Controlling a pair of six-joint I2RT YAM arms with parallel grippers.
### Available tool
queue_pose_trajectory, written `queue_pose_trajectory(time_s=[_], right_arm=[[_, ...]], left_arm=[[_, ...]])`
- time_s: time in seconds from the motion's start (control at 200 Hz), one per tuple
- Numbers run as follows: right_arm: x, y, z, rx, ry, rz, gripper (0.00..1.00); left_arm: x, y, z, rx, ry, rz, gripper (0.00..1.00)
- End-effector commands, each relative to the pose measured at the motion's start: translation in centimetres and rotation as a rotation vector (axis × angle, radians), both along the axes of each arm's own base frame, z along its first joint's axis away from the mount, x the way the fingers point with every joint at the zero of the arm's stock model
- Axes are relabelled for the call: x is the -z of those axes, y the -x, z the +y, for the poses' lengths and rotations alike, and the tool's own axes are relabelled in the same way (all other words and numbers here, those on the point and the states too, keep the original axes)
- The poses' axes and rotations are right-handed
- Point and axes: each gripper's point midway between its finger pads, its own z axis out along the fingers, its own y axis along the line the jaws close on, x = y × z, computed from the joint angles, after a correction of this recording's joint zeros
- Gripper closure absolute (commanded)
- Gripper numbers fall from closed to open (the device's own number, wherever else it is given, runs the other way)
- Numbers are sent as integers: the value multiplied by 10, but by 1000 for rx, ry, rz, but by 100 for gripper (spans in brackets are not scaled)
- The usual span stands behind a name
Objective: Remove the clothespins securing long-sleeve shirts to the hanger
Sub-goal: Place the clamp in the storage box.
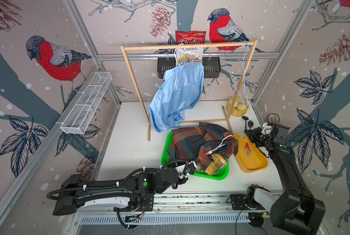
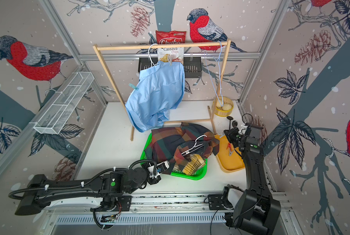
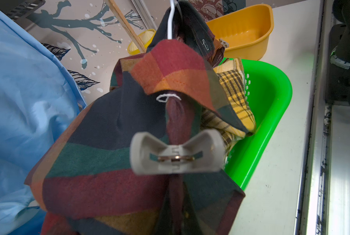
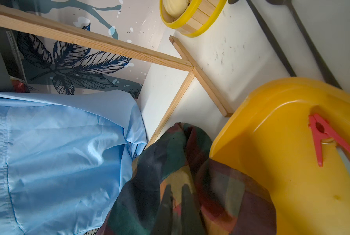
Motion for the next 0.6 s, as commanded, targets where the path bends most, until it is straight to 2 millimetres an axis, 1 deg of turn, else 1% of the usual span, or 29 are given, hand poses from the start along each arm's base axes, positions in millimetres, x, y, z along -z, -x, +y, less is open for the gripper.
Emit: queue_pose_trajectory(time_s=[0.0,0.05,0.095,0.15,0.235,0.275,0.31,0.381,0.426,0.446,0.531,0.596], right_arm=[[-7,-6,-9,30,42,-32,94],[1,-3,-17,57,61,-9,91],[10,1,-23,81,70,13,91],[26,7,-32,115,62,46,91],[51,15,-41,156,42,81,86],[61,18,-45,172,52,102,77],[68,20,-47,182,58,119,68],[77,21,-48,191,65,123,56],[78,22,-50,202,82,124,42],[78,22,-51,205,90,121,37],[68,20,-52,207,150,96,23],[50,15,-46,192,230,63,11]], left_arm=[[-6,-1,-1,-12,26,2,100],[-8,-3,1,-20,33,-1,100],[-11,-5,2,-30,45,0,100],[-15,-8,4,-40,65,7,100],[-23,-11,6,-52,97,10,100],[-24,-12,7,-51,103,12,100],[-25,-12,7,-50,112,17,100],[-30,-11,7,-47,139,31,100],[-33,-11,7,-47,151,35,100],[-34,-12,7,-49,153,34,100],[-40,-17,12,-84,177,35,100],[-45,-19,17,-96,199,27,100]])
